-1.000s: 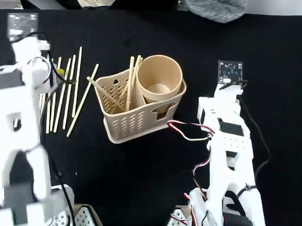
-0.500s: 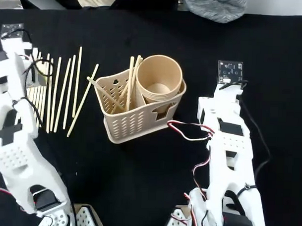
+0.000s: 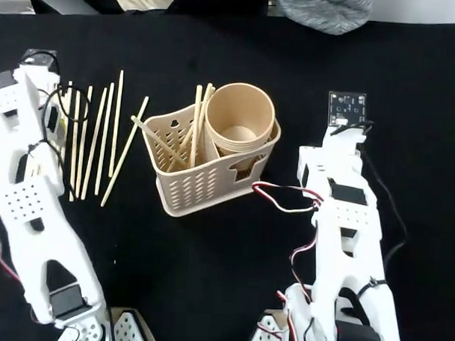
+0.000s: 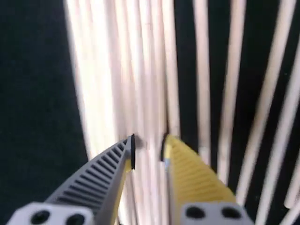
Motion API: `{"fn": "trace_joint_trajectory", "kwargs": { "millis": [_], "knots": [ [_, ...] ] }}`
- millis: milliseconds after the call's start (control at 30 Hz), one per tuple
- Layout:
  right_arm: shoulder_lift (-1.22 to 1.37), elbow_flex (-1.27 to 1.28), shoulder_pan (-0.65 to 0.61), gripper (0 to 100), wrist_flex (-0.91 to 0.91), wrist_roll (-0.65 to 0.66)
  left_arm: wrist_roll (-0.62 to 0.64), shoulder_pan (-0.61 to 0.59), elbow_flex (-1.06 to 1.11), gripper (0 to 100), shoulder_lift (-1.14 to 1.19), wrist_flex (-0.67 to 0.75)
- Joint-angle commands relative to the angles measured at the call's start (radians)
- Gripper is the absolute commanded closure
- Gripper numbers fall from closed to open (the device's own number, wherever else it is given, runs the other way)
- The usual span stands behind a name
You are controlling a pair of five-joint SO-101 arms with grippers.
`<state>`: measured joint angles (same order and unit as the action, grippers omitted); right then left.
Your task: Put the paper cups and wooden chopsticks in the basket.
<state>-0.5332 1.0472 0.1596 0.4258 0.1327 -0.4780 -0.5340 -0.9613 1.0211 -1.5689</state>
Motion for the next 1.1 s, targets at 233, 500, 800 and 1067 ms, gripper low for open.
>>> {"fn": "trace_joint_trajectory", "kwargs": {
  "millis": [233,500,800,1067],
  "knots": [
    [0.002,-0.005,-0.009,98.6,-0.017,0.006,-0.014,-0.021,-0.34,95,0.255,-0.19],
    [0.002,-0.005,-0.009,98.6,-0.017,0.006,-0.011,-0.058,-0.344,82,0.276,-0.19],
    [0.002,-0.005,-0.009,98.6,-0.017,0.006,-0.015,-0.058,-0.338,90,0.284,-0.19],
    [0.002,-0.005,-0.009,98.6,-0.017,0.006,-0.008,-0.051,-0.341,97,0.325,-0.19]
  ]
}}
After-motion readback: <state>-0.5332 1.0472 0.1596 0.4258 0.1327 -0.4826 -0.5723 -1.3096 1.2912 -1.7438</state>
